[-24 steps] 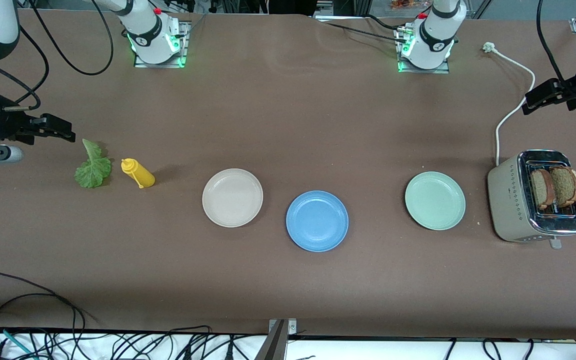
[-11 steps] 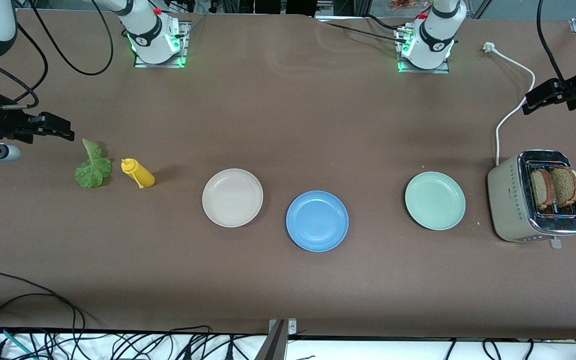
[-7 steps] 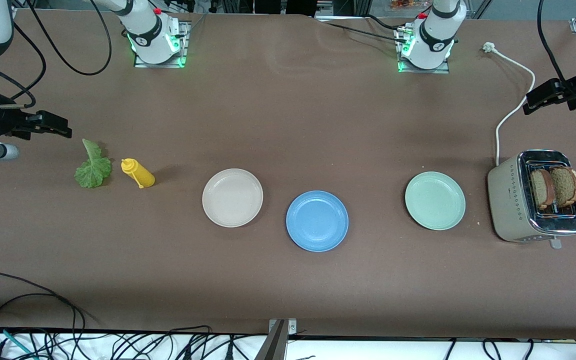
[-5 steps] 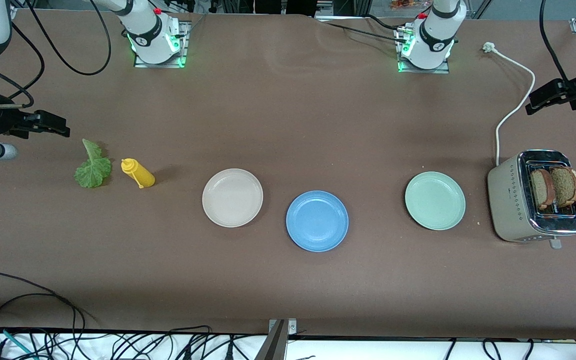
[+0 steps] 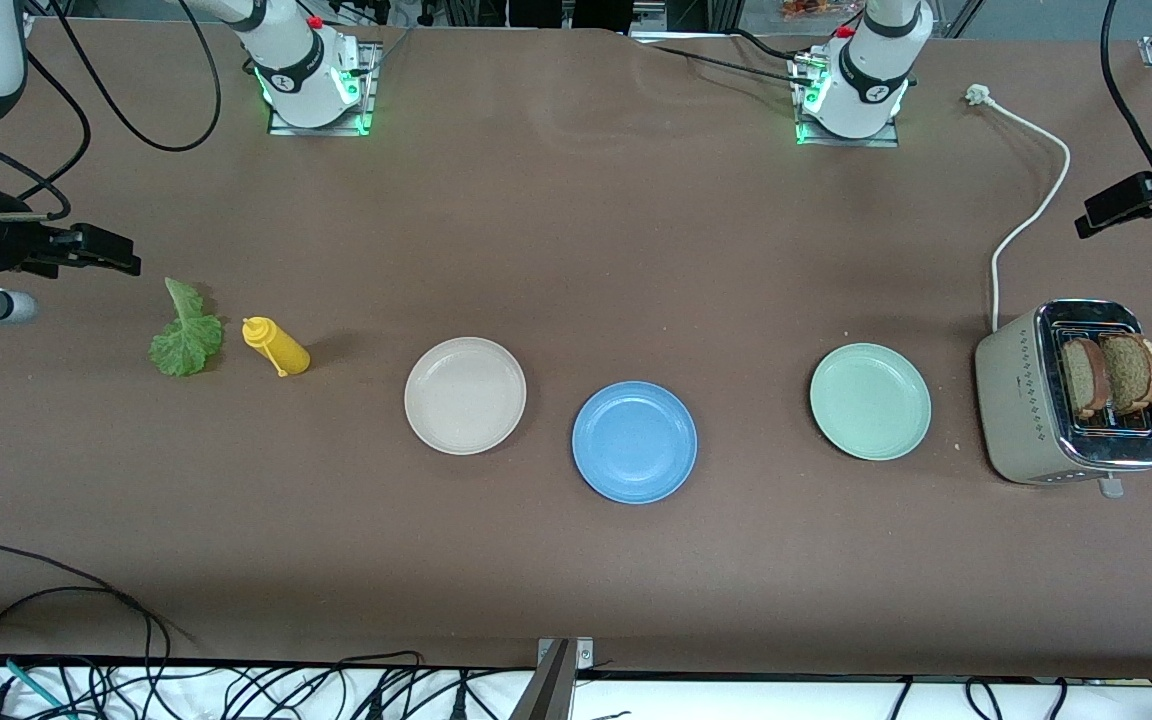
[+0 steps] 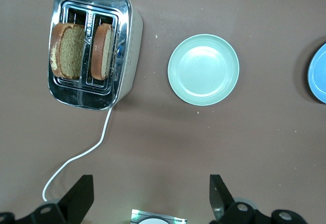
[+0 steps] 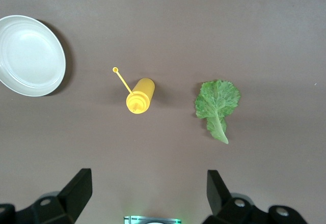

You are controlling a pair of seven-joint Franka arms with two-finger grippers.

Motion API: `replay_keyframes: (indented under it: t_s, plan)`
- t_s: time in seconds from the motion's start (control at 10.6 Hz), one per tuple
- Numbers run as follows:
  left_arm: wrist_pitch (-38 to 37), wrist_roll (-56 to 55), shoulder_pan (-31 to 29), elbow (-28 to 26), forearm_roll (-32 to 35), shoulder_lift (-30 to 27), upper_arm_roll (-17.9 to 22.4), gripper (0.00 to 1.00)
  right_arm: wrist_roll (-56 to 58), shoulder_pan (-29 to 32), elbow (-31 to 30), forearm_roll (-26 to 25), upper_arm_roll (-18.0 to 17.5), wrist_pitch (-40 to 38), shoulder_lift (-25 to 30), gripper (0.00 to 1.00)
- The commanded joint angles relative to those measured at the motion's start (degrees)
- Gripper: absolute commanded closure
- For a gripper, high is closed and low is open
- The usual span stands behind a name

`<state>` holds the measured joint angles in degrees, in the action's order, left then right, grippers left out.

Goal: Make sandwich in blue plate with both arms

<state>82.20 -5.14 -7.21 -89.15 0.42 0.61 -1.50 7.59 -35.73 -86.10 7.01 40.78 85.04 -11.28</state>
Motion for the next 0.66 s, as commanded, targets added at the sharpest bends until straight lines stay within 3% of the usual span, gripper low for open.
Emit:
replay_keyframes:
  t_s: [0.0, 0.56]
  plan:
    - [-0.1, 1.4, -3.1, 0.6, 0.7, 1.0, -0.4, 0.0, -0.3, -0.1, 0.1, -0.8, 0.2, 0.6, -0.1, 0.0]
    - [-0.1, 1.4, -4.4, 0.6, 0.6, 3.2, -0.4, 0.0, 0.5, 0.0, 0.1, -0.8, 0.4, -0.2, 0.0, 0.0]
